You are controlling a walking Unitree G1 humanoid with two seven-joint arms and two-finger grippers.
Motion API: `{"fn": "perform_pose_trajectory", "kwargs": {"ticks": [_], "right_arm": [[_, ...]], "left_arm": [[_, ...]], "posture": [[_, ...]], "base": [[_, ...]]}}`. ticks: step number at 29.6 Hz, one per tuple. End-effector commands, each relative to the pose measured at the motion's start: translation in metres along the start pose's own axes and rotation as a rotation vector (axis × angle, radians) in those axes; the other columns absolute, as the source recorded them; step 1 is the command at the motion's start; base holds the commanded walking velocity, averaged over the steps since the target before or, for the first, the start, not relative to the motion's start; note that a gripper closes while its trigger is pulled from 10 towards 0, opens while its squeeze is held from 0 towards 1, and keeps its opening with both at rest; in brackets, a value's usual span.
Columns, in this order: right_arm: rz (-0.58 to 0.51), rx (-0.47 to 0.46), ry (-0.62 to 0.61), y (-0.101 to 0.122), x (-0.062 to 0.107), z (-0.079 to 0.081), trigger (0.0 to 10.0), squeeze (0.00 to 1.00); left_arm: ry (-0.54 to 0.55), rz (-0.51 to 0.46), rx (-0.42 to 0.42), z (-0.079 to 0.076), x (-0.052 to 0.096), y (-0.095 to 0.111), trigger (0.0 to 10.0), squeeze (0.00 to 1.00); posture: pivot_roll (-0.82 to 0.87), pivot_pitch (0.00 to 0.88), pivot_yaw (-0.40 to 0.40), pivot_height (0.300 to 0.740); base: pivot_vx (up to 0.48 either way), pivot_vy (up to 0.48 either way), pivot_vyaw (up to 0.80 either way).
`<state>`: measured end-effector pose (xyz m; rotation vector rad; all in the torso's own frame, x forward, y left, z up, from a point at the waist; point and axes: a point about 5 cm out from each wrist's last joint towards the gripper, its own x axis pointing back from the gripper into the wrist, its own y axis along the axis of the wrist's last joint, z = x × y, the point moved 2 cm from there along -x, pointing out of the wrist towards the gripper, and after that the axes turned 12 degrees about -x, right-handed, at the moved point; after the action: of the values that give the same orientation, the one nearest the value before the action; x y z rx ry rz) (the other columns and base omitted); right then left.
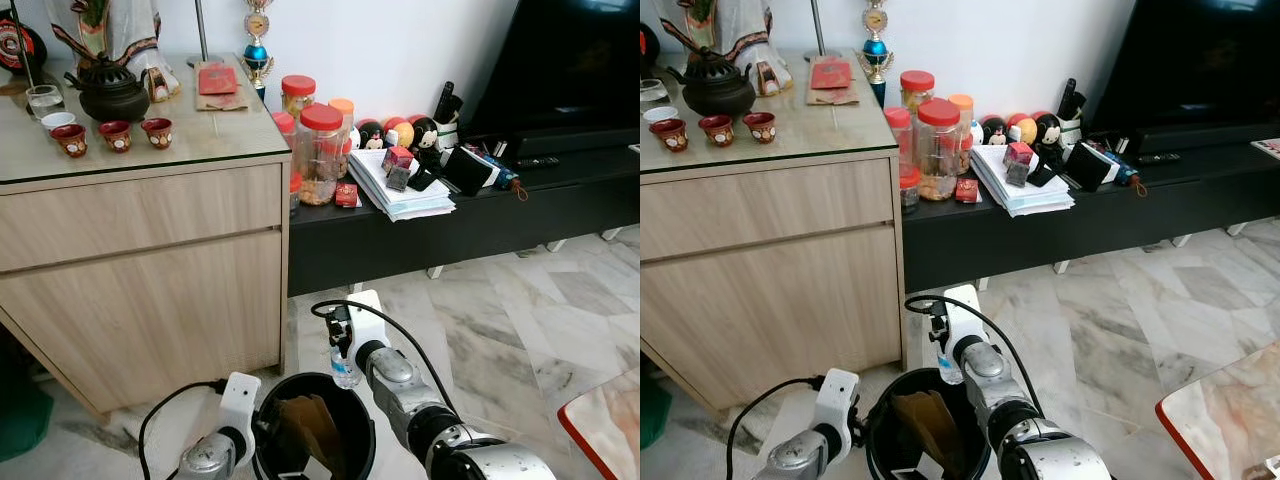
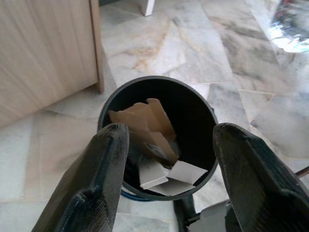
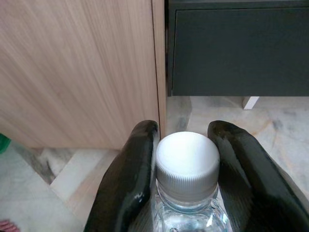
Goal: Picking trash to rubbish bin
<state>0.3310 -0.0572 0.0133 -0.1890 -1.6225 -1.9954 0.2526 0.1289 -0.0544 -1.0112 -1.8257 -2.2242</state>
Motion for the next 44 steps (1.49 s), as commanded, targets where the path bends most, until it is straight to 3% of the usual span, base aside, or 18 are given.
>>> {"fn": "perform_pose_trajectory", "kwargs": {"ticks": [1,6,7,8,9,10,11,20,21,22,23,28,33,37,41,44], "right_arm": [[-0.029,0.0,0.002,0.009,-0.002,0.004,10.0,0.0],[-0.019,-0.005,-0.002,0.006,-0.002,0.003,10.0,0.0],[-0.016,-0.015,-0.003,0.006,-0.002,0.003,10.0,0.66],[-0.016,-0.018,-0.004,0.006,-0.002,0.003,10.0,0.84],[-0.016,-0.024,-0.006,0.006,-0.002,0.002,10.0,0.94],[-0.016,-0.025,-0.007,0.006,-0.002,0.002,10.0,0.94],[-0.016,-0.026,-0.007,0.006,-0.002,0.002,10.0,1.0],[-0.008,-0.026,-0.015,0.003,-0.001,-0.001,10.0,1.0],[-0.005,-0.023,-0.017,0.002,0.0,-0.001,10.0,0.63],[-0.003,-0.021,-0.019,0.001,0.0,-0.002,10.0,0.36],[0.0,-0.019,-0.021,0.0,0.0,-0.003,10.0,0.0],[0.03,0.003,-0.03,-0.01,0.004,-0.011,10.0,0.0],[0.108,0.056,-0.045,-0.036,0.016,-0.03,10.0,0.0],[0.184,0.055,-0.093,-0.062,0.032,-0.055,10.0,0.0],[0.244,0.054,-0.174,-0.087,0.051,-0.081,10.0,0.0],[0.269,0.063,-0.205,-0.096,0.06,-0.09,10.0,0.0]], "left_arm": [[-0.024,-0.015,-0.014,-0.004,0.0,0.002,10.0,0.0],[-0.04,-0.014,-0.006,-0.007,0.002,-0.001,10.0,0.0],[-0.043,-0.011,-0.005,-0.007,0.002,-0.002,10.0,0.0],[-0.044,-0.011,-0.005,-0.008,0.002,-0.002,10.0,0.0],[-0.045,-0.012,-0.004,-0.008,0.002,-0.002,10.0,0.0],[-0.045,-0.012,-0.004,-0.008,0.002,-0.002,10.0,0.0],[-0.045,-0.012,-0.004,-0.008,0.002,-0.002,10.0,0.0],[-0.053,-0.014,-0.005,-0.008,0.002,-0.002,10.0,0.0],[-0.053,-0.014,-0.006,-0.008,0.002,-0.002,10.0,0.0],[-0.053,-0.014,-0.007,-0.008,0.002,-0.002,10.0,0.0],[-0.053,-0.014,-0.007,-0.008,0.002,-0.002,10.0,0.0],[-0.04,-0.009,-0.009,-0.006,0.002,-0.002,10.0,0.0],[0.067,0.047,-0.032,0.007,0.006,-0.011,10.0,0.0],[0.224,0.103,0.03,0.027,0.014,-0.024,10.0,0.0],[0.32,0.171,0.077,0.038,0.027,-0.043,10.0,0.0],[0.342,0.197,0.082,0.039,0.031,-0.05,10.0,0.0]], "posture": [[0.15,0.047,-0.129,0.74],[0.15,0.056,-0.126,0.74],[0.15,0.058,-0.127,0.74],[0.15,0.058,-0.127,0.74],[0.15,0.058,-0.127,0.74],[0.15,0.058,-0.127,0.74],[0.15,0.058,-0.127,0.74],[0.15,0.058,-0.125,0.74],[0.15,0.057,-0.124,0.74],[0.15,0.057,-0.124,0.74],[0.15,0.055,-0.124,0.74],[0.15,0.052,-0.124,0.74],[0.13,0.046,-0.123,0.74],[0.11,0.031,-0.12,0.74],[0.09,0.022,-0.113,0.74],[0.09,0.019,-0.113,0.74]], "base": [[0.0,0.0,0.0],[0.0,0.0,0.0],[0.0,0.0,0.0],[0.0,0.0,0.0],[0.0,0.0,0.0],[0.0,0.0,0.0],[0.0,0.0,0.0],[0.0,0.0,0.0],[0.0,0.0,0.0],[0.0,0.0,0.0],[0.0,0.0,0.0],[0.0,0.0,0.0],[0.0,0.0,0.0],[0.0,0.0,0.0],[0.0,0.0,0.0],[0.0,0.0,0.0]]}}
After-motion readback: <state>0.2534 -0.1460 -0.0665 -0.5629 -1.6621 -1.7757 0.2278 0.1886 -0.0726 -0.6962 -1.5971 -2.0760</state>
